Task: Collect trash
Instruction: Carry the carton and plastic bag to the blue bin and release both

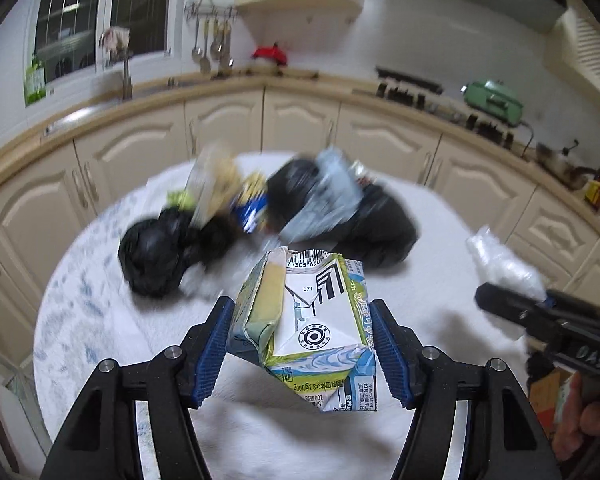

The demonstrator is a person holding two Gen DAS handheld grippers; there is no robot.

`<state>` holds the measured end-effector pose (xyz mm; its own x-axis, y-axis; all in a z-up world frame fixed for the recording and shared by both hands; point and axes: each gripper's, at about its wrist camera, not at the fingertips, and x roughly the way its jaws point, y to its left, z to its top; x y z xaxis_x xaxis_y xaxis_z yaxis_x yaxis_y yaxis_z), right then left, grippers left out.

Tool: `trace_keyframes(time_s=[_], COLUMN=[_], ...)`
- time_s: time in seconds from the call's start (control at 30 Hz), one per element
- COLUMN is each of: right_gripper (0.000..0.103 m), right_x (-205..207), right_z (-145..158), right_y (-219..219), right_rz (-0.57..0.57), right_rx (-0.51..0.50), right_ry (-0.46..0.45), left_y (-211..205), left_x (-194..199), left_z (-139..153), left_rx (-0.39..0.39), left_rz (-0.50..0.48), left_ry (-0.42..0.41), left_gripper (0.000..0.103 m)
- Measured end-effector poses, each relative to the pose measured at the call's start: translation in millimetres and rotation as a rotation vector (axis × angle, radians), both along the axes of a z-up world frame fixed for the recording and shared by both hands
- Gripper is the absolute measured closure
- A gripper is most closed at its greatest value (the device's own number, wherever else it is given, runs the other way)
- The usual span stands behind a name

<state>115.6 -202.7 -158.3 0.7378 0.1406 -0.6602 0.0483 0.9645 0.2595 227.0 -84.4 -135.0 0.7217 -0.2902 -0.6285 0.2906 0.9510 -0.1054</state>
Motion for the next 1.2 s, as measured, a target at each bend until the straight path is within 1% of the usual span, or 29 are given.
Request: trace_keyframes(time_s=[0.03,0.07,0.17,0.2,0.23,0.3,0.53,0.63,0.8,0.97,1.07,1.13,1.2], right_gripper=[0.061,0.061,0.061,0.061,0.061,0.061,0.061,0.061,0.061,0.061,0.061,0.061,0.061], right_x=[-4.5,-8.1,-20.7,-25.7,-28.8,-35.6,-59.4,-68.8,-85.3,-105.7,-115.3,-116.2,-116.3], right_z=[5.3,9.7,24.7,30.6,34.3,43.0,66.0,71.2,73.8,64.9,50.0,35.0,13.7], right_y=[-5.5,-10.0,-25.2,-31.5,-36.0,-46.8,-87.1,-104.6,-143.9,-195.5,-231.0,-253.8,-276.3], right_rz=[-0.011,-0.019,-0.047,-0.061,-0.071,-0.094,-0.174,-0.208,-0.278,-0.376,-0.436,-0.470,-0.499], right_rx=[0.003,0.005,-0.001,-0.007,-0.010,-0.019,-0.039,-0.046,-0.045,-0.030,-0.013,0.000,0.034], right_ry=[-0.014,-0.026,-0.064,-0.078,-0.086,-0.102,-0.154,-0.166,-0.171,-0.156,-0.126,-0.094,-0.058], left_y=[-2.0,-7.4,-18.7,-22.9,-31.0,-37.0,-76.7,-96.3,-132.1,-174.7,-207.1,-229.8,-255.1], left_x=[-11.0,-34.8,-54.7,-66.5,-68.9,-85.3,-87.6,-81.8,-71.7,-60.2,-49.7,-40.4,-28.6], left_z=[3.2,7.2,18.2,20.6,23.6,21.0,20.7,17.0,15.8,7.0,-1.6,-12.3,-26.6], left_rx=[-0.006,-0.010,-0.029,-0.039,-0.048,-0.060,-0.107,-0.114,-0.122,-0.124,-0.106,-0.083,-0.057], left_rz=[-0.006,-0.013,-0.038,-0.050,-0.066,-0.086,-0.182,-0.229,-0.299,-0.371,-0.409,-0.431,-0.450], left_ry=[-0.016,-0.039,-0.085,-0.093,-0.106,-0.127,-0.169,-0.169,-0.148,-0.100,-0.059,-0.023,0.026], left_gripper=[0.041,0.041,0.041,0.041,0.041,0.041,0.041,0.041,0.041,0.041,0.041,0.041,0.041])
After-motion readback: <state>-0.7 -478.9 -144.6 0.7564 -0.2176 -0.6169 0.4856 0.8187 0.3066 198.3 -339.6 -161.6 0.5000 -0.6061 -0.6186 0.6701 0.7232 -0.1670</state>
